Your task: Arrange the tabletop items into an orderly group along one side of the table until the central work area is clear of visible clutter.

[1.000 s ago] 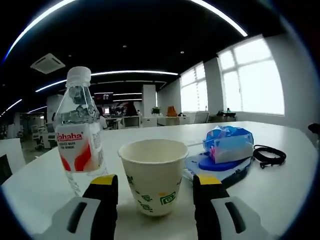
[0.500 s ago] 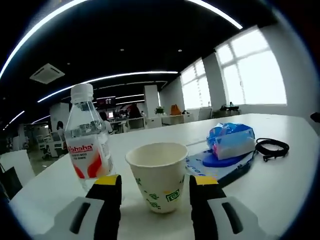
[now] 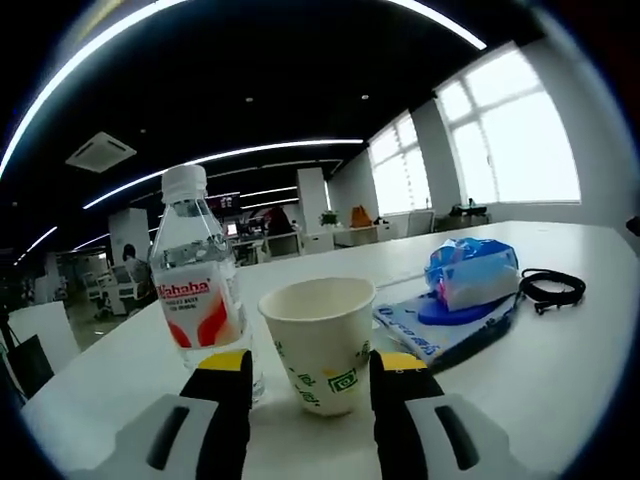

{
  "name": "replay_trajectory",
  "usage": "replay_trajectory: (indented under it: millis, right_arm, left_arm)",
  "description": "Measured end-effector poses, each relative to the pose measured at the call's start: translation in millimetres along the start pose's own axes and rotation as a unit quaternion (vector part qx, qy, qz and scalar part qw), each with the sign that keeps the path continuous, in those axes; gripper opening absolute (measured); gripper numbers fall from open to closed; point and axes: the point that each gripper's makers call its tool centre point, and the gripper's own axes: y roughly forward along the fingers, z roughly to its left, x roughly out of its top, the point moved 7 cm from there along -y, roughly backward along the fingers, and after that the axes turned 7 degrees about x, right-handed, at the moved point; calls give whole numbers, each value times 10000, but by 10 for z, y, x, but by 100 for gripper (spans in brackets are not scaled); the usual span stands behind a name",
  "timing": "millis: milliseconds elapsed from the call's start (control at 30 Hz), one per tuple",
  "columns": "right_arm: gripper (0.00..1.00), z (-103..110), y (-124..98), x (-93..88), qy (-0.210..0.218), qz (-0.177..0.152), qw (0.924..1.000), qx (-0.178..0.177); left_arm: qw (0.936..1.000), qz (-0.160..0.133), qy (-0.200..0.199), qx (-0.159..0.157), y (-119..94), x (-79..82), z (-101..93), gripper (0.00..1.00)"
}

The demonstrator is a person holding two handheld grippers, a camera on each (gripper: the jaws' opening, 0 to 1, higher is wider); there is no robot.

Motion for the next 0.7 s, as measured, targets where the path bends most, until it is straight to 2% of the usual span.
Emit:
replay_trajectory:
  millis: [300,467,700]
  right_arm:
    - [79,2,-14,3,-25,8,10000,-22]
    - [79,-1,0,11,-2,-52,10000,-31]
    - [79,29,5,8,-16,-36,10000,12]
  left_arm:
    - [9999,138,46,-26,-5,-62,25,44]
    - [9999,109,49,-2,-21,-43,68,41]
    - [10000,73,53,7,-34,-24,70,42]
